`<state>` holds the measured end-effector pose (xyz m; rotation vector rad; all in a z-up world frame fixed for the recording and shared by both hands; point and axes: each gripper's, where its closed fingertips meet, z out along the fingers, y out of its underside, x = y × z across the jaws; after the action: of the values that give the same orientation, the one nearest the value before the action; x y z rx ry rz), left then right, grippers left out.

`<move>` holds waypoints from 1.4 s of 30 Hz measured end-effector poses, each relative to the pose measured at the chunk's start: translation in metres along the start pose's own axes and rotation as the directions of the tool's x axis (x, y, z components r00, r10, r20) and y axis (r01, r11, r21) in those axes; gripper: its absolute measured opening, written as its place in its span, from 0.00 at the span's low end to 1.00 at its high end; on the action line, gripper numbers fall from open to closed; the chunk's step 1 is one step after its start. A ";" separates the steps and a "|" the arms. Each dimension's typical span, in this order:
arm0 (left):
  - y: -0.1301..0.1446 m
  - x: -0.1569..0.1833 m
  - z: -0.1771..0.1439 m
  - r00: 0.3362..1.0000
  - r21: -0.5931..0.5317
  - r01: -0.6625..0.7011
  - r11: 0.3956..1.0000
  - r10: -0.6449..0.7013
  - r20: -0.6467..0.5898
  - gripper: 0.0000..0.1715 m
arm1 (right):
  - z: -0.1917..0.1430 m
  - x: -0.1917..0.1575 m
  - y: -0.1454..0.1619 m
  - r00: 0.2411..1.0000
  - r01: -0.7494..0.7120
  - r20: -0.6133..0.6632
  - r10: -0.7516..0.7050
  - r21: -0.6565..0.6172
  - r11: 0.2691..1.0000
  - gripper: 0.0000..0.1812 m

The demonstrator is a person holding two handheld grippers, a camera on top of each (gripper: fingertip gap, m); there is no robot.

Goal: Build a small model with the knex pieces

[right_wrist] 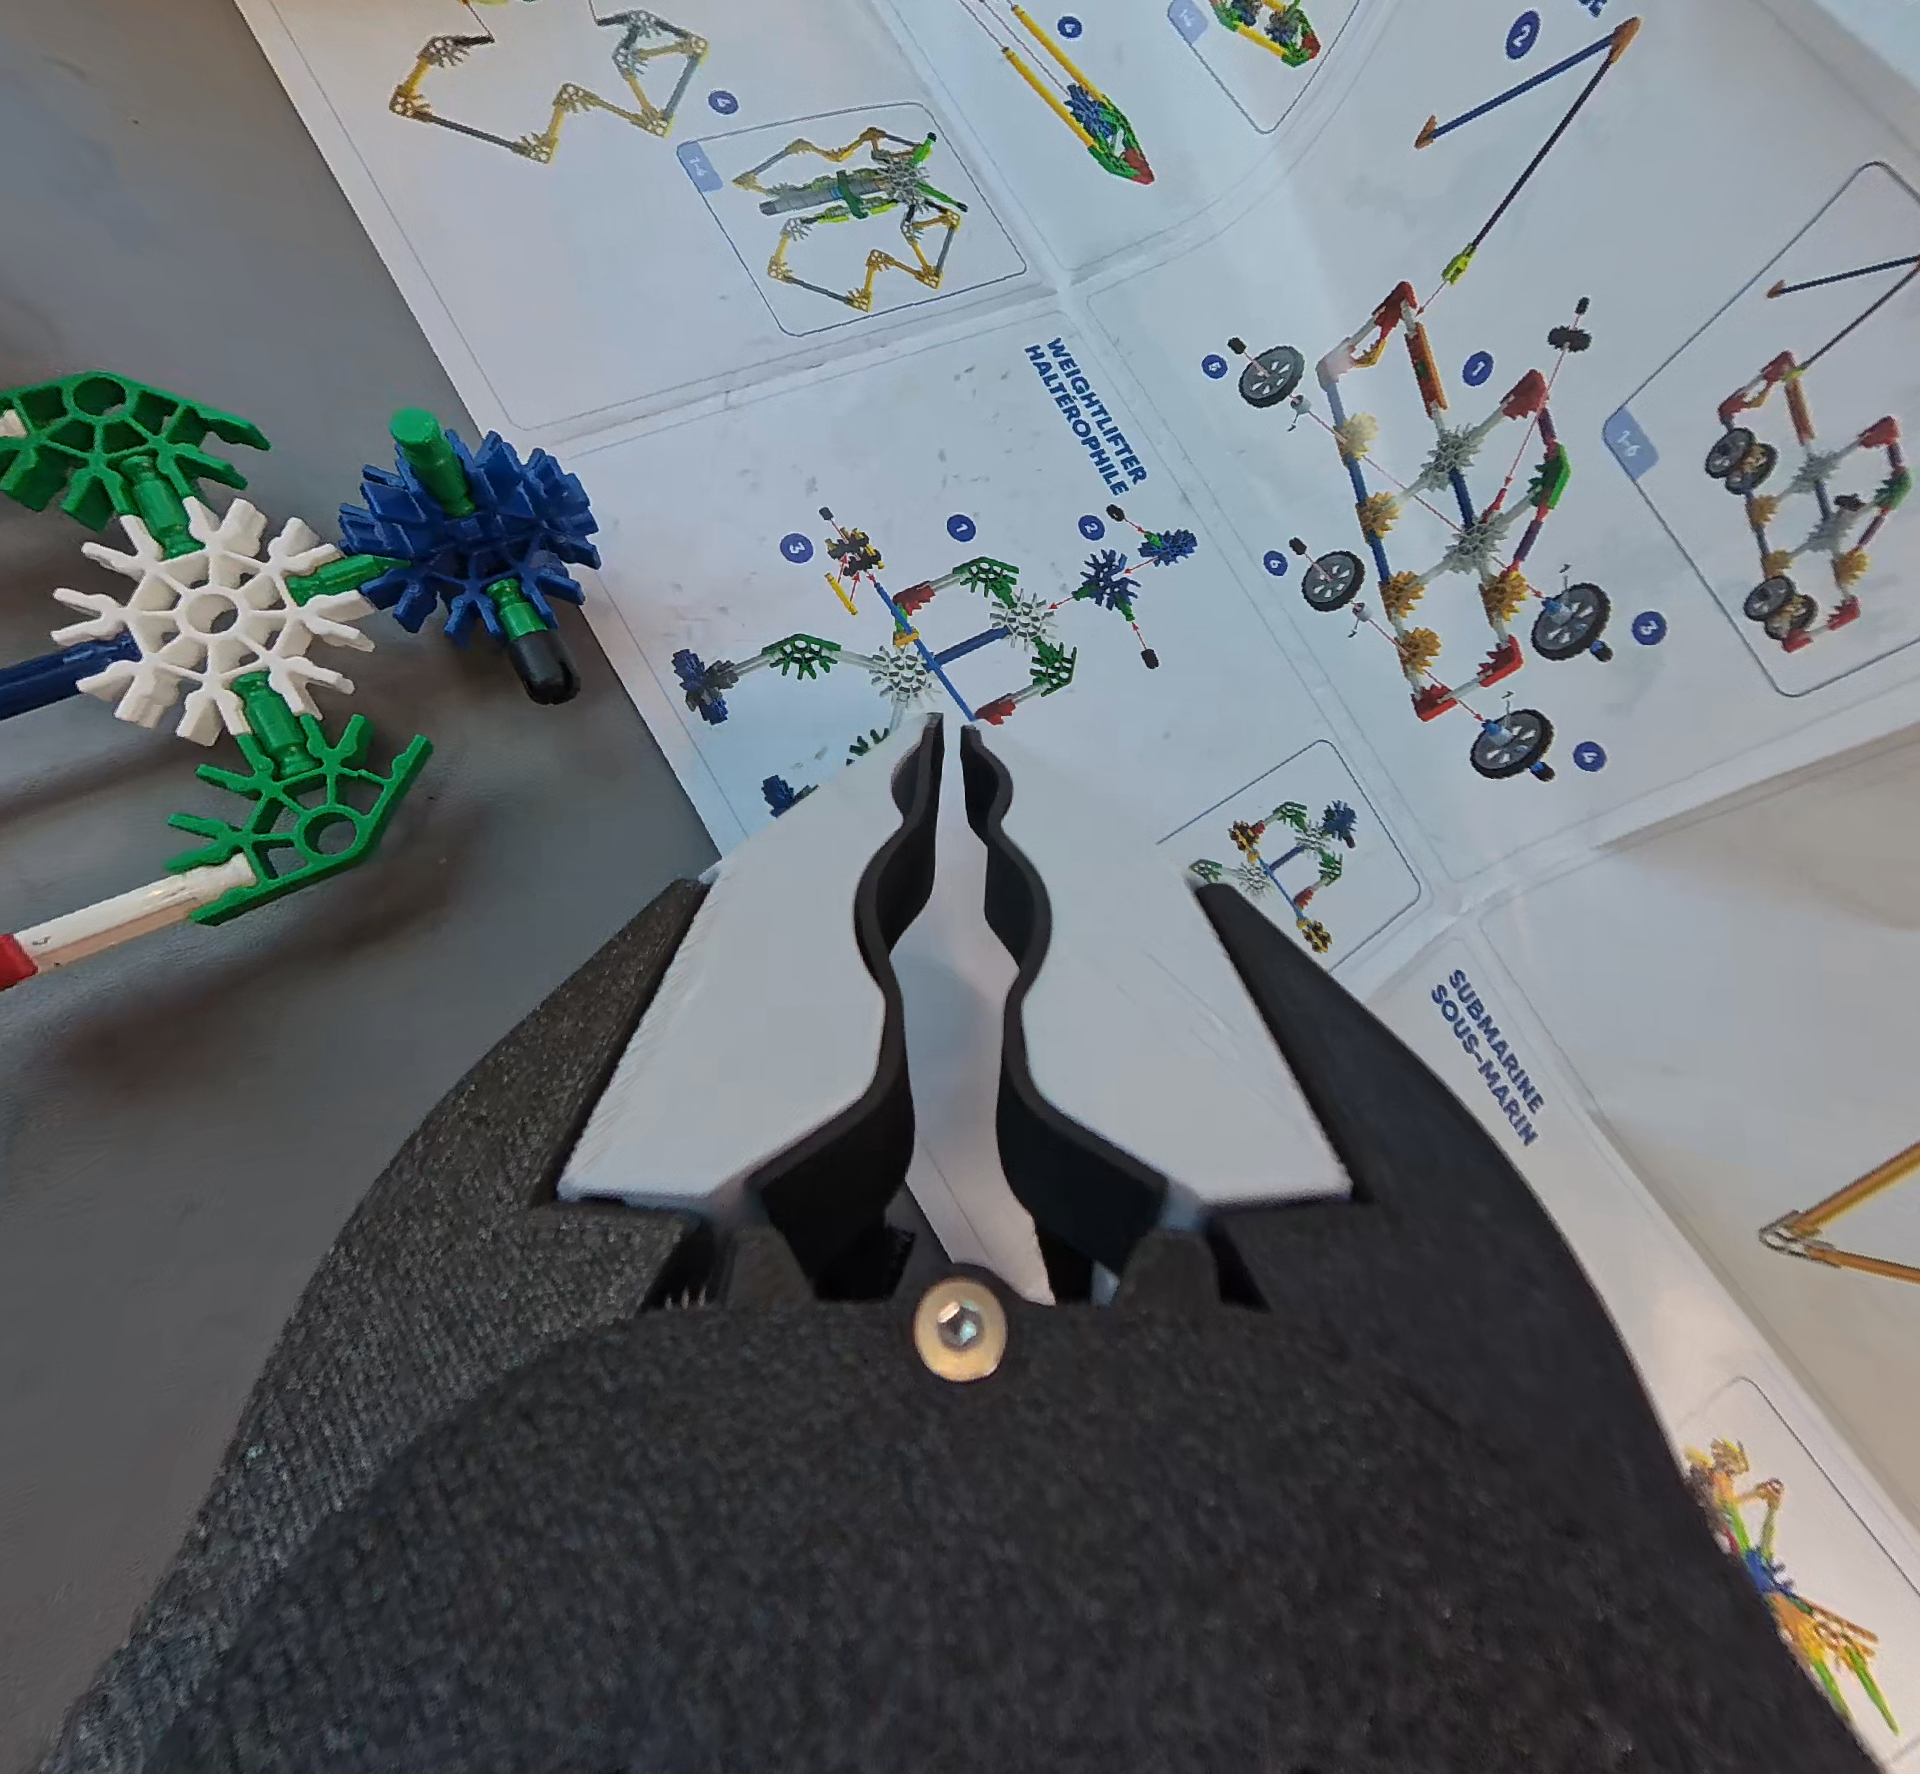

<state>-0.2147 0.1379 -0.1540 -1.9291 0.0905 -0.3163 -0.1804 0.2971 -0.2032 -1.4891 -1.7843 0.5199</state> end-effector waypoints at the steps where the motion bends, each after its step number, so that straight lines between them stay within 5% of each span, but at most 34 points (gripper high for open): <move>1: 0.000 0.000 0.000 1.000 0.000 -0.001 1.000 0.001 0.001 0.12 | -0.002 0.002 0.000 1.000 -0.005 -0.002 0.005 0.005 1.000 0.01; 4: 0.001 -0.001 0.000 1.000 -0.001 -0.004 1.000 0.004 0.004 0.12 | -0.014 0.010 0.000 0.999 -0.035 0.011 0.035 0.016 0.999 0.01; 8: 0.001 -0.003 0.000 1.000 -0.003 -0.006 1.000 0.007 0.008 0.12 | -0.045 -0.015 0.017 0.963 -0.049 0.261 0.072 -0.093 0.995 0.07; 12: 0.003 -0.004 0.001 1.000 -0.008 -0.005 1.000 0.005 0.006 0.13 | -0.075 -0.034 0.040 0.932 0.061 0.362 0.025 -0.223 0.973 0.09; 20: 0.004 -0.001 0.002 1.000 -0.015 -0.018 1.000 0.018 0.002 0.12 | -0.072 -0.038 0.063 0.925 0.099 0.378 0.031 -0.320 0.942 0.09; 42: 0.006 -0.002 0.003 1.000 -0.023 -0.028 0.999 0.028 0.005 0.13 | -0.070 -0.042 0.071 0.918 0.096 0.395 0.047 -0.335 0.937 0.05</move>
<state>-0.2149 0.1389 -0.1614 -1.9499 0.1179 -0.2924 -0.0791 0.2641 -0.2203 -1.6834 -2.3082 0.5431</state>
